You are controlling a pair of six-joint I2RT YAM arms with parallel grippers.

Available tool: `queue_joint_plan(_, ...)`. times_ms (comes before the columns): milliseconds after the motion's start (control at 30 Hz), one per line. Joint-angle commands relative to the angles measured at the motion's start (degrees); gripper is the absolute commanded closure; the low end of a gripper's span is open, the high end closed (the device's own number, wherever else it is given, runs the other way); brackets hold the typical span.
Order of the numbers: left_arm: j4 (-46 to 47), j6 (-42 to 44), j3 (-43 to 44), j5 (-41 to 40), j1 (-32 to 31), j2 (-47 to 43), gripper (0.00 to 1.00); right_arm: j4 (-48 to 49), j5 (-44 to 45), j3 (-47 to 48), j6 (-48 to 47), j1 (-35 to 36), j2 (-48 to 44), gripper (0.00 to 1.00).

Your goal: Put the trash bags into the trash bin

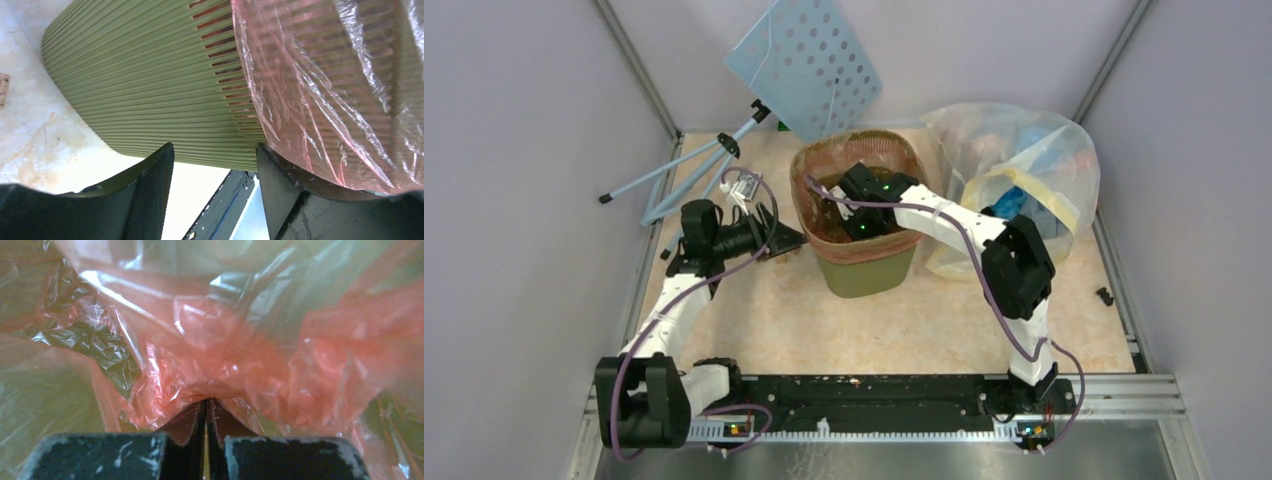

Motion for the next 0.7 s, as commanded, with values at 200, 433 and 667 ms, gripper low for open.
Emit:
queue_joint_plan(200,-0.5,5.2,-0.1,-0.5,-0.1,1.0,0.34,2.4,-1.8,-1.2,-0.7,-1.1,4.4,1.0)
queue_joint_plan(433,-3.7,6.5,2.1,-0.4,-0.2,-0.1,0.33,1.0,-1.5,-0.2,-0.7,-1.2,6.2,1.0)
queue_joint_plan(667,-6.7,7.9,4.6,-1.0,-0.1,-1.4,0.32,-1.7,-0.4,3.5,-0.6,-1.1,5.1,1.0)
